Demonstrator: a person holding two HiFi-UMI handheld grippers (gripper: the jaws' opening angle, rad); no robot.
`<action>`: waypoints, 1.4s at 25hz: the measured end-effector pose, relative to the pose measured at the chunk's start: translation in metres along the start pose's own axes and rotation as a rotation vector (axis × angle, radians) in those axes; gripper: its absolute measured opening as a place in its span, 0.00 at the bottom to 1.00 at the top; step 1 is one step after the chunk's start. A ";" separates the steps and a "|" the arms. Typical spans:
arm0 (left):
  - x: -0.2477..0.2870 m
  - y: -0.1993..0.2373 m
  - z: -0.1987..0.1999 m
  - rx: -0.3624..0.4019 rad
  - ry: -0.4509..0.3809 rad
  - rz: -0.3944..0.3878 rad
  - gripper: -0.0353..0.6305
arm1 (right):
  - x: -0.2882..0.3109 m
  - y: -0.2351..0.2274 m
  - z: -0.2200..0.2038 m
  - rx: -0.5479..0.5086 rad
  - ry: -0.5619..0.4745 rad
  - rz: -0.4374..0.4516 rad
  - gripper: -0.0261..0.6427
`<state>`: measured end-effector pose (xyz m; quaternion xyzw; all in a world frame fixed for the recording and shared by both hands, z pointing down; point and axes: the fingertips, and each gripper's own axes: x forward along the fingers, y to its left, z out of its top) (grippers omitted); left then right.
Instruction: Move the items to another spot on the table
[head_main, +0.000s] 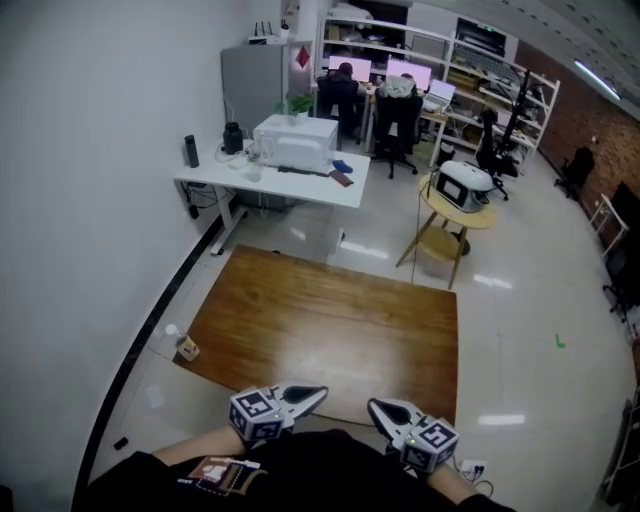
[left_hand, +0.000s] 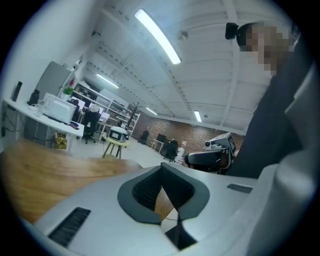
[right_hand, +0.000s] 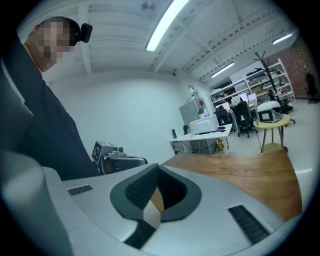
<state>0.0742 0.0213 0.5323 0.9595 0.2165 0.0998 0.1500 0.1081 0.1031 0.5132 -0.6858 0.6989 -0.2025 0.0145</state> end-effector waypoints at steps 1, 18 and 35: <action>-0.007 -0.005 0.004 0.013 0.016 -0.034 0.04 | 0.005 0.009 -0.002 0.001 -0.013 -0.008 0.03; -0.038 -0.005 -0.009 -0.039 0.078 -0.146 0.04 | 0.017 0.030 -0.007 -0.001 -0.082 -0.019 0.02; -0.034 -0.007 -0.002 -0.018 0.082 -0.151 0.04 | 0.018 0.030 0.005 -0.006 -0.082 0.001 0.02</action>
